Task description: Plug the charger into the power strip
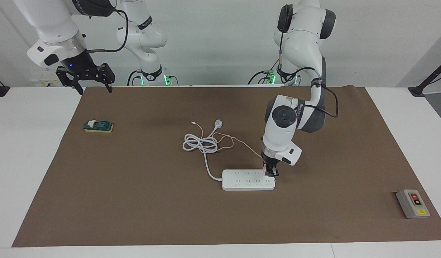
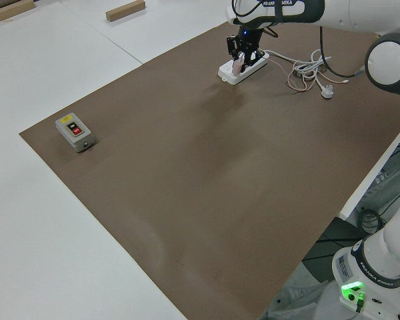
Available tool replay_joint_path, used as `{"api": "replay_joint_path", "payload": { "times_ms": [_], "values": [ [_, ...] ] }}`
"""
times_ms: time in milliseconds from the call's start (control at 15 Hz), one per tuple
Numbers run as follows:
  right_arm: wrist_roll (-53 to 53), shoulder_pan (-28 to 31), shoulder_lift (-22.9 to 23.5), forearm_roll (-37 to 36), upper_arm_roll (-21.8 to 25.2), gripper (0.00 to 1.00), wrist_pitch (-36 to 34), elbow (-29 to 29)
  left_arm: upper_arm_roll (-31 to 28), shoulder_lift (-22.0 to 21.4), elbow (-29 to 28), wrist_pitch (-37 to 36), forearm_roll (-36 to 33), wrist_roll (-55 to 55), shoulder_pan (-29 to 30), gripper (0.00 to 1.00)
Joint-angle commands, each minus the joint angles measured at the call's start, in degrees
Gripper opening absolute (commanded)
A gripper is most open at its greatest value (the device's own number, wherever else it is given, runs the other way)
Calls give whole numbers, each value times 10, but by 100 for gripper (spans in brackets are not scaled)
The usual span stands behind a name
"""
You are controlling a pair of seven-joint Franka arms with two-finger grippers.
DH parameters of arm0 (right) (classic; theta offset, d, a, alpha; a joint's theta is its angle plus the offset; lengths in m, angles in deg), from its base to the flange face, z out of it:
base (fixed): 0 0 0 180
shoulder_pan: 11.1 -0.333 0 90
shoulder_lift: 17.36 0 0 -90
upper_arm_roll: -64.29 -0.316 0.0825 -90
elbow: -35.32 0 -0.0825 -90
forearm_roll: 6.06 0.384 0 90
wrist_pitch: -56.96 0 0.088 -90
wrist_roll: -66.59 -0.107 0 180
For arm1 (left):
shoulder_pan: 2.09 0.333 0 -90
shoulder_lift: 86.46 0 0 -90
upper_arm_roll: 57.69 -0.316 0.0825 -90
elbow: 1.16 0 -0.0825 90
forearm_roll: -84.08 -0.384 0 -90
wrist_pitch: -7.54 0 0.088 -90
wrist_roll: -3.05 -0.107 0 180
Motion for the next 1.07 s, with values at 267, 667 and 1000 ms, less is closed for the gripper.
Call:
{"api": "replay_joint_path", "payload": {
  "times_ms": [267, 667, 1000],
  "values": [
    [13, 3, -11, -10, -3, 100, -3, -10, 1, 19, -23, 27, -15, 6, -2, 0],
    [12, 3, -11, -10, -3, 100, -4, -10, 1, 33, -21, 30, -15, 6, -4, 0],
    [13, 3, -11, -10, -3, 100, -3, -10, 2, 42, -17, 31, -16, 4, -4, 0]
  ]
}}
